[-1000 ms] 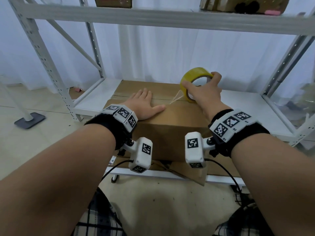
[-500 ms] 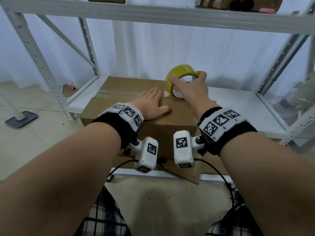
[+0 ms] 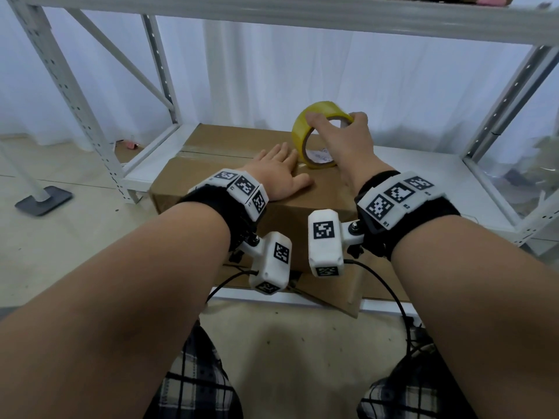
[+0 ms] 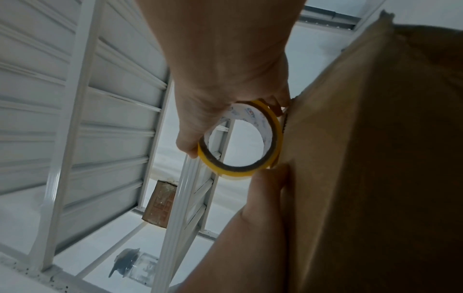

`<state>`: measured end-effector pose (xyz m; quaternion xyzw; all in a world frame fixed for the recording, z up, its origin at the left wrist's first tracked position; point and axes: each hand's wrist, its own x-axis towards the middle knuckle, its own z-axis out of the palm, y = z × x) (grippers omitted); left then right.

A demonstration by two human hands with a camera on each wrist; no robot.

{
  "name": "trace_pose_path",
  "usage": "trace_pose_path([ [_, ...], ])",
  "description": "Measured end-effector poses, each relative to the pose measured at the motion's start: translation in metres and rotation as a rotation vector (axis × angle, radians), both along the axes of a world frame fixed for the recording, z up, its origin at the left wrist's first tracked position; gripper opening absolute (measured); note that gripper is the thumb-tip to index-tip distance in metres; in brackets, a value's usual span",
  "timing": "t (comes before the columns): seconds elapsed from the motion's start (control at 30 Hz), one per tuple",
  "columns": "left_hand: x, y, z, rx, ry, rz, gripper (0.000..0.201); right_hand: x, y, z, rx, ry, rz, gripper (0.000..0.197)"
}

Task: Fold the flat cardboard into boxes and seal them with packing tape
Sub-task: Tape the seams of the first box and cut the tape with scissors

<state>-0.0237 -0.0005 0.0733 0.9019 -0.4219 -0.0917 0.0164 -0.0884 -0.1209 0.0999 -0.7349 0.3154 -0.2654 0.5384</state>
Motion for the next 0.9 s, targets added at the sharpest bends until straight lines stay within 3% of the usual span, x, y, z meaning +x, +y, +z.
trace_pose_path([
  [0.47, -0.004, 0.002, 0.002, 0.003, 0.012, 0.014, 0.078, -0.017, -0.014, -0.001, 0.190, -0.140, -0.164, 0.075],
  [0.77, -0.004, 0.004, 0.004, 0.002, 0.009, 0.020, 0.078, -0.026, -0.027, -0.001, 0.023, -0.081, -0.200, 0.083],
  [0.9, -0.001, 0.003, 0.003, -0.019, 0.006, 0.006, 0.076, -0.023, -0.024, -0.005, 0.116, -0.137, -0.206, 0.083],
])
